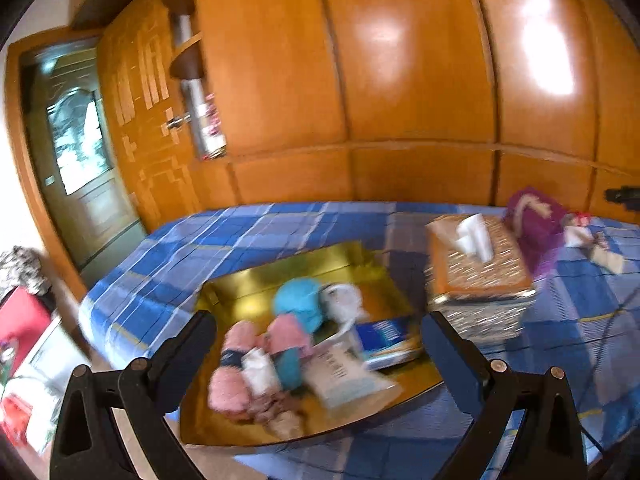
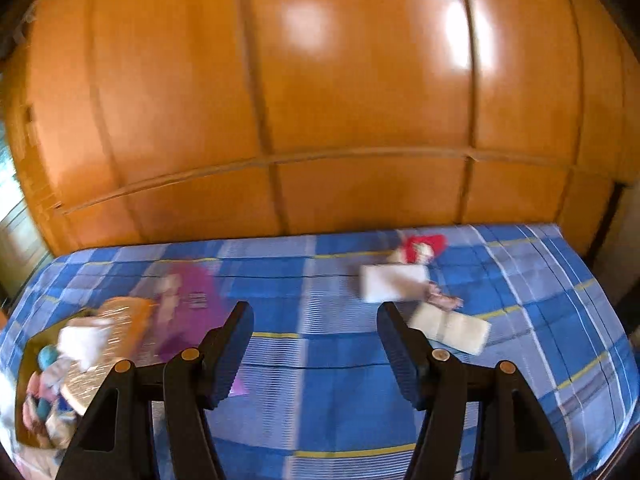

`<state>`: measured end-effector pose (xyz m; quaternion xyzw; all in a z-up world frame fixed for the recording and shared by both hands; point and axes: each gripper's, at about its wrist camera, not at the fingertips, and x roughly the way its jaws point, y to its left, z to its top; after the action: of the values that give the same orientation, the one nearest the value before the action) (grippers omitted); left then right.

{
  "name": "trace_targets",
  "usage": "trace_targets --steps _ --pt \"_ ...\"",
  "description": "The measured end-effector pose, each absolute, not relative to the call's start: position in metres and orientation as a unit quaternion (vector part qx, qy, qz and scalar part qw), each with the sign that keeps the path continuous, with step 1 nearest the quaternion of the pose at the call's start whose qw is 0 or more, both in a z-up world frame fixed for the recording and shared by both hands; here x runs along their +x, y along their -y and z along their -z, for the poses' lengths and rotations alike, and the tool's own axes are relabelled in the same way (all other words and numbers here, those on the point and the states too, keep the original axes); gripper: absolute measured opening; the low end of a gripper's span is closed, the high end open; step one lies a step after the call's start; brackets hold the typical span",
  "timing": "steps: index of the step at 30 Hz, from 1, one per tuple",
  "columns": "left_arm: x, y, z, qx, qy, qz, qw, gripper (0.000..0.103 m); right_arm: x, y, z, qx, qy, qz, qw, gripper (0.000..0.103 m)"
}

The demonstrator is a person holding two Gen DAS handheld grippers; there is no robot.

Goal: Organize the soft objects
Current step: 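Move both tools from the tray back toward the remaining items on the bed, then grasp the red Santa sock and brown scrunchie with the left tool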

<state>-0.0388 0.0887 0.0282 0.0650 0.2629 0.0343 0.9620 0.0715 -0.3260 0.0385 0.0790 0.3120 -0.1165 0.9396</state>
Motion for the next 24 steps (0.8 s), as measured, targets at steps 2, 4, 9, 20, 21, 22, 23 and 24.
trace_targets --steps 2,4,9,20,21,22,23,24 --pt "-0.038 -0.074 -0.038 0.07 -0.248 -0.004 0.966 0.103 0.076 0.361 -0.028 0.096 -0.322 0.151 0.93 0.065" --pt "-0.037 -0.058 -0.047 0.078 -0.239 0.023 0.968 0.103 0.08 0.389 -0.017 0.11 -0.332 0.186 0.918 0.065" --pt "-0.023 -0.004 -0.065 0.099 -0.236 0.119 0.959 0.103 0.075 0.461 0.026 0.191 -0.348 0.258 0.881 0.065" --pt "0.001 0.133 -0.067 0.173 -0.25 0.249 0.92 0.103 0.047 0.511 0.051 0.332 -0.35 0.267 0.834 0.065" --pt "0.002 0.14 -0.066 0.178 -0.25 0.252 0.918 0.103 0.047 0.511 0.051 0.336 -0.35 0.267 0.833 0.065" --pt "0.002 0.151 -0.064 0.188 -0.249 0.259 0.914 0.103 0.047 0.511 0.052 0.34 -0.351 0.267 0.831 0.065" --pt "0.003 0.161 -0.063 0.196 -0.249 0.265 0.911 0.103 0.047 0.513 0.053 0.345 -0.351 0.266 0.829 0.065" --pt "0.004 0.167 -0.06 0.201 -0.25 0.269 0.908 0.103 0.046 0.515 0.054 0.351 -0.351 0.266 0.826 0.065"
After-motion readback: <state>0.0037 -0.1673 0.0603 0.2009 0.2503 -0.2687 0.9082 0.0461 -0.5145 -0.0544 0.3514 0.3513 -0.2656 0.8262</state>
